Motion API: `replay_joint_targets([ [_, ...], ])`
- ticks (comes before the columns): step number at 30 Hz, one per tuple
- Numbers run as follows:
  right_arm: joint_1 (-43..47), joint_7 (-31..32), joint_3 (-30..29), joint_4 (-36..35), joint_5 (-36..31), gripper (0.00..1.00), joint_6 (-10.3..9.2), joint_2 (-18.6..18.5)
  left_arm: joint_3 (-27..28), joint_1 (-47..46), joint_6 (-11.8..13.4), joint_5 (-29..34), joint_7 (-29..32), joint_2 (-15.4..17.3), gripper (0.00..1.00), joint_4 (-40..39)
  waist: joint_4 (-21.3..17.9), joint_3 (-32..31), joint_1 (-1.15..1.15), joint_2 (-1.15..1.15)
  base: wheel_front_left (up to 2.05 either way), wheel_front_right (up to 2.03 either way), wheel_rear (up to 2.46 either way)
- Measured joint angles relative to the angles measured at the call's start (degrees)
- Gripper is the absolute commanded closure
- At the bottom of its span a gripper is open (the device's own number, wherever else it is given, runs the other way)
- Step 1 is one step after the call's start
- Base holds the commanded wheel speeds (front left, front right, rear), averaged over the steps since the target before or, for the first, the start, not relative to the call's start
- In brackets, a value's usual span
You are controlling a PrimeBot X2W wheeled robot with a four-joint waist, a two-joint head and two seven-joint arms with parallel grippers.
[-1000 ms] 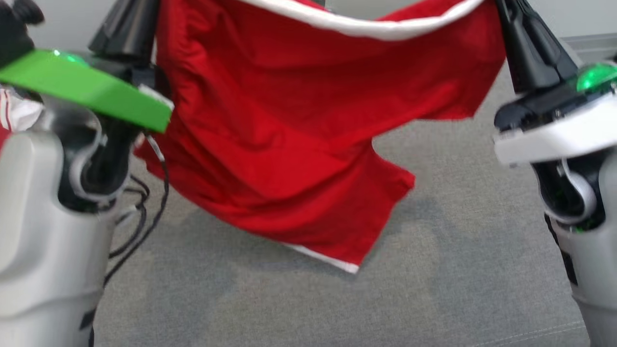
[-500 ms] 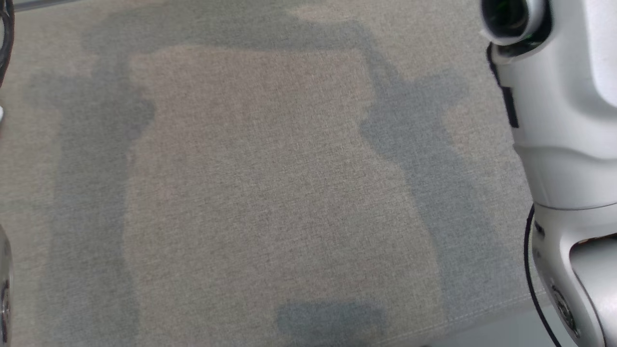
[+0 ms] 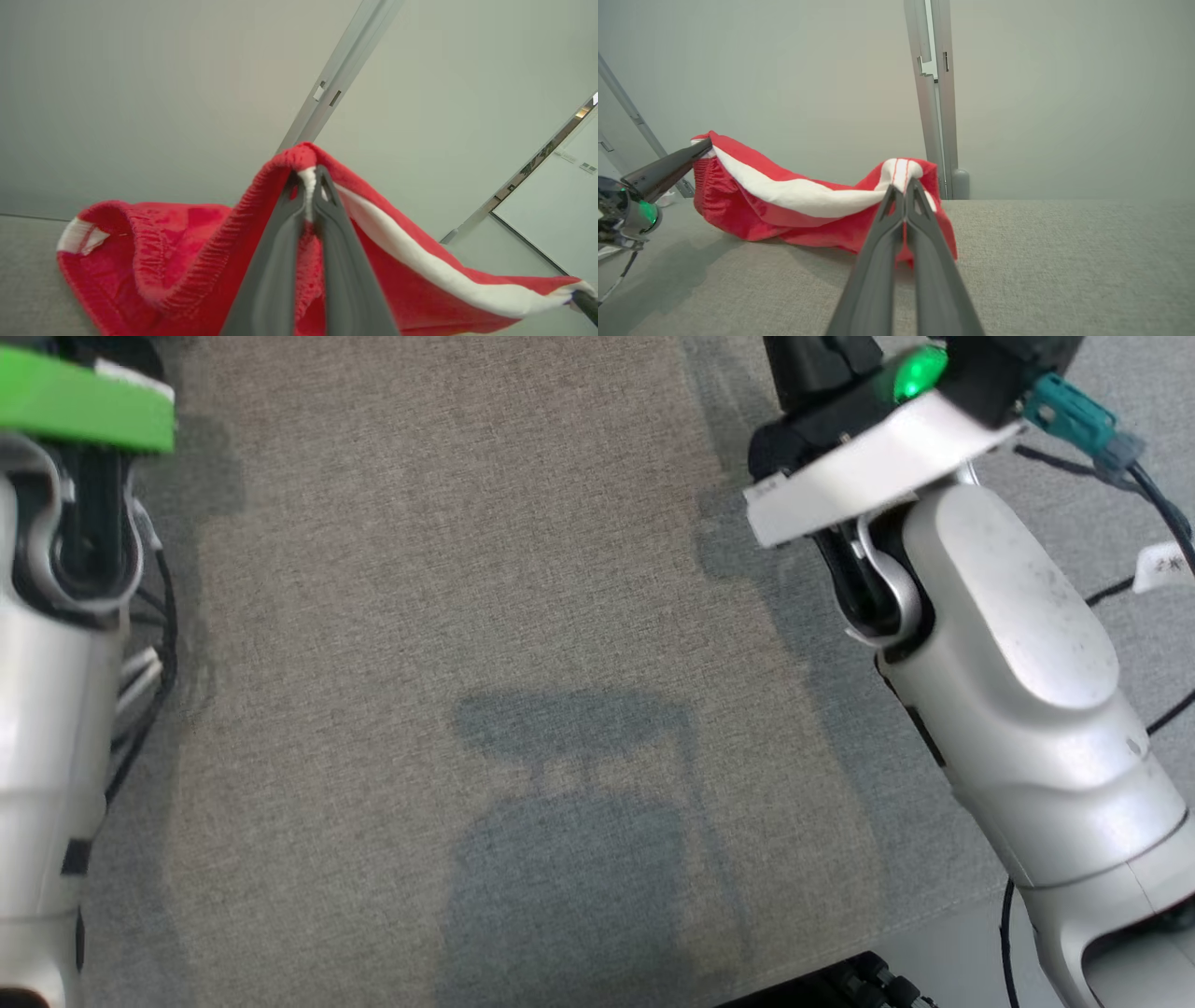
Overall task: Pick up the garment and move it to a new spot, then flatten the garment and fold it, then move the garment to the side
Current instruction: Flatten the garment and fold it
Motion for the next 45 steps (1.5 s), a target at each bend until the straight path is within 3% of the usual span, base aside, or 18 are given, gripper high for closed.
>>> replay_joint_targets([
  [4,8.0,0.0,-1.6,-6.2,0.0,1.0,0.0,-2.5,-0.5,9.4,0.0,-1.1,-0.3,2.4,1.0,-9.4,0.6,-0.6,-0.01,0.0,0.0,0.0,0.0],
  [9,18.5,0.0,-5.2,-13.4,-0.2,1.0,0.0,-4.4,2.3,21.5,0.0,2.9,-0.3,0.8,1.0,-18.9,1.8,-3.1,-0.01,0.0,0.0,0.0,0.0],
  [20,39.5,0.0,-11.1,-24.0,-2.7,1.0,0.0,-5.3,7.7,44.2,-0.1,12.0,-0.3,-10.1,1.0,-32.4,4.7,-11.8,-0.02,0.0,0.0,0.0,0.0],
  [27,49.4,1.6,-14.5,-30.5,-3.2,1.0,0.01,-5.5,7.8,53.0,-0.1,14.0,-0.3,-13.2,1.0,-37.5,5.9,-17.7,-0.02,0.0,0.0,0.0,0.0],
  [37,59.1,8.5,-18.9,-45.2,-5.6,1.0,0.0,-4.9,6.5,59.9,-0.1,17.5,-0.4,-14.0,1.0,-45.2,7.6,-24.2,-0.02,0.0,0.0,0.0,0.0],
  [45,60.4,11.5,-19.5,-43.2,-5.0,1.0,0.0,-4.6,4.7,62.4,-0.1,16.4,-0.4,-15.4,1.0,-40.9,9.4,-24.1,-0.02,0.0,0.0,0.0,0.0],
])
